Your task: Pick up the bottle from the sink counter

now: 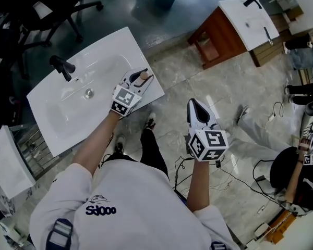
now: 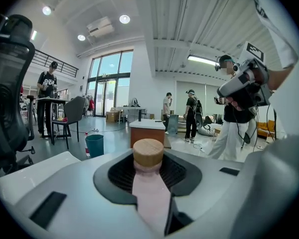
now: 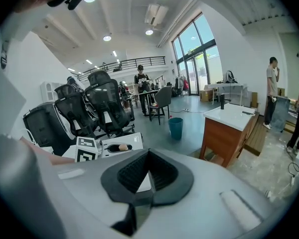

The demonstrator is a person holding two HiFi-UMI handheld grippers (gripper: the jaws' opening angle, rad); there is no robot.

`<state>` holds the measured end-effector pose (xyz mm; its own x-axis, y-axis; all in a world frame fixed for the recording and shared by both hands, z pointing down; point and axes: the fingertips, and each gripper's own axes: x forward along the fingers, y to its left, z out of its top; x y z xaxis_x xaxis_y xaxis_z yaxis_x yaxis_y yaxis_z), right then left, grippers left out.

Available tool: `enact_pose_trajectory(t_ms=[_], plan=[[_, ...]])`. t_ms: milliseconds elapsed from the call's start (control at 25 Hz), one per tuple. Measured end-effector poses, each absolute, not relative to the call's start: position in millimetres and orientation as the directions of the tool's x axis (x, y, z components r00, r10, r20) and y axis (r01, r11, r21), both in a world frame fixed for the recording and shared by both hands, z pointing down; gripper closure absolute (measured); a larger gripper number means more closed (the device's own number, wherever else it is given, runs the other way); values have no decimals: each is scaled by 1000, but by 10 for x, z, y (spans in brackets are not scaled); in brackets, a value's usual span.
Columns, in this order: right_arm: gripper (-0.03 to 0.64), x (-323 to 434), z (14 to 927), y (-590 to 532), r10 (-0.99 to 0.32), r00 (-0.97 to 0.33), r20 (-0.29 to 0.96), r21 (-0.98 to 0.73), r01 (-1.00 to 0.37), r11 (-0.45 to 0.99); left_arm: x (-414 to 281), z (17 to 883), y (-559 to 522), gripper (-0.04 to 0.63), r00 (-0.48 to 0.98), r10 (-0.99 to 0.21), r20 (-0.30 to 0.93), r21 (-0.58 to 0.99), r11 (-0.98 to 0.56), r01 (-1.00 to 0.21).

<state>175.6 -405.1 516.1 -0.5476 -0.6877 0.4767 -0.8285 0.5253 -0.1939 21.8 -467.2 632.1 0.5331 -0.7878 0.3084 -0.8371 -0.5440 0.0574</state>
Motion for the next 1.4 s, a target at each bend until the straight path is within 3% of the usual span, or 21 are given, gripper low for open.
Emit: enact_pose_trajectory(t_ms=[600, 1400], plan=[[606, 1438, 4676, -3683, -741, -557, 375, -149, -825, 545, -224, 5212, -4284, 469, 496, -845, 200, 21, -502, -864], [606, 1037, 3951, -2779, -803, -545, 241, -53, -834, 550, -529, 4231, -3054, 469, 621, -778, 95, -21, -626, -780]])
